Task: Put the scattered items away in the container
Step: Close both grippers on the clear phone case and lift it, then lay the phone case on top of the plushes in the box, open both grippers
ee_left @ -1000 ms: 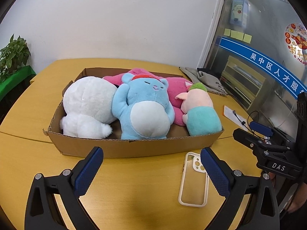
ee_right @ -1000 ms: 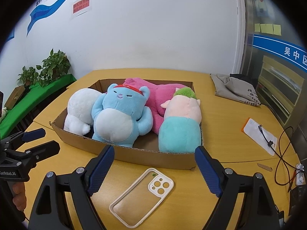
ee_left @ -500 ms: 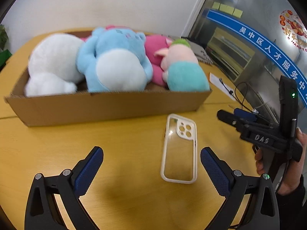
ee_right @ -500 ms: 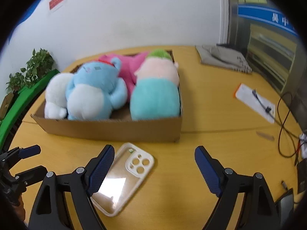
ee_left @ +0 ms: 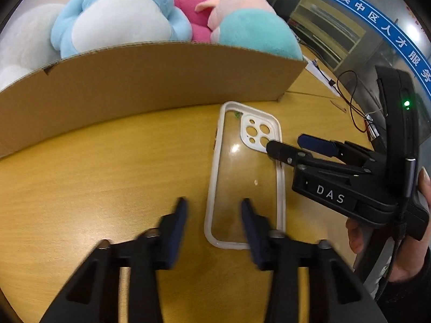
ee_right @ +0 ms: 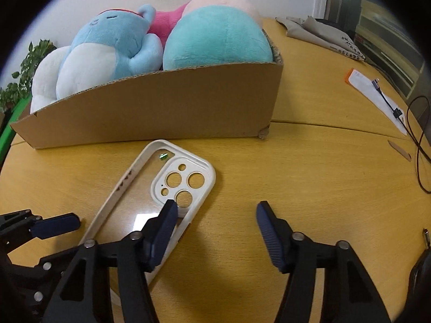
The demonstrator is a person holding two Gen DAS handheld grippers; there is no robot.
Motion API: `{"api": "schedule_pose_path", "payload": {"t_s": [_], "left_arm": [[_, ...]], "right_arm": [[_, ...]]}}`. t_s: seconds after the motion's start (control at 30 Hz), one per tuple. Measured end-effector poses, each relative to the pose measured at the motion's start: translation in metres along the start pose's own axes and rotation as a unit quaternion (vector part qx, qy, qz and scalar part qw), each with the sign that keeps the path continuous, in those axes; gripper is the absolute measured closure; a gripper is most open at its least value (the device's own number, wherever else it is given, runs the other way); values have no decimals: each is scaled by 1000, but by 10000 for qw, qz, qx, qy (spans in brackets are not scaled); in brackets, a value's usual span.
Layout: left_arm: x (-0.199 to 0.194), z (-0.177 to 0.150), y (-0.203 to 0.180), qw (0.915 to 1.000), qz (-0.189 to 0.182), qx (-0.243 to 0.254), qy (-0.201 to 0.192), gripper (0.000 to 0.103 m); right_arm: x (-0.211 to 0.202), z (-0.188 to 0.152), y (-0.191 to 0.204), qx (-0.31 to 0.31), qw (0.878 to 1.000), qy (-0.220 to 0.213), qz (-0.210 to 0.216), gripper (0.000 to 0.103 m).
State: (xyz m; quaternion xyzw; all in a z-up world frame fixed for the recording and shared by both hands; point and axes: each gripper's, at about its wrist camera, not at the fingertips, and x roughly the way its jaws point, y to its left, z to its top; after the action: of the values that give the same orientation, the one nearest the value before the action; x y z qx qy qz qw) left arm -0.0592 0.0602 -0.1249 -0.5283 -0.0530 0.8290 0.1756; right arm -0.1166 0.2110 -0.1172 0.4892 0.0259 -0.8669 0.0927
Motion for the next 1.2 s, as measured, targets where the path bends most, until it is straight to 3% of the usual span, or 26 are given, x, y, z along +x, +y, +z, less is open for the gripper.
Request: {"api": "schedule_pose_path", "payload": {"t_s": [0.03, 0.1, 0.13, 0.33, 0.47, 0.6, 0.73, 0.97, 1.1, 1.2], "left_arm": [[1, 0, 0, 10000, 54, -12, 14, 95], [1, -1, 4, 9999, -25, -101, 10, 96], [0, -2, 4, 9999, -50, -115, 12, 96], [-25, -9, 4, 9999, -25, 56, -158, 98], [-87, -6, -16, 9954, 134, 431, -843, 97], [-137, 18, -18, 9864, 195, 527, -1547, 96], [-158, 66, 3, 9793, 327, 555, -1920, 95], [-143, 167, 58, 9789, 529, 347, -1942, 95], [-108, 212, 98, 9836, 543, 8, -1719, 95], [-65, 231, 113, 9887, 670, -83, -1339, 95]], "right_arm": [[-1, -1, 2, -48, 10000, -10, 35, 54], [-2, -2, 6, -126, 9998, -29, 182, 82], [-3, -2, 10, -166, 9995, -35, 281, 88], [-18, -4, 24, -289, 9985, -245, 386, 90], [-63, 7, 39, -467, 9945, -768, 530, 92], [-115, 41, 54, -678, 9838, -1561, 564, 93], [-129, 99, 70, -1038, 9716, -2056, 546, 93], [-97, 212, 97, -1382, 9642, -2227, 410, 93], [-44, 260, 113, -1526, 9697, -1877, 330, 93], [12, 277, 118, -1635, 9770, -1364, 99, 93]]}}
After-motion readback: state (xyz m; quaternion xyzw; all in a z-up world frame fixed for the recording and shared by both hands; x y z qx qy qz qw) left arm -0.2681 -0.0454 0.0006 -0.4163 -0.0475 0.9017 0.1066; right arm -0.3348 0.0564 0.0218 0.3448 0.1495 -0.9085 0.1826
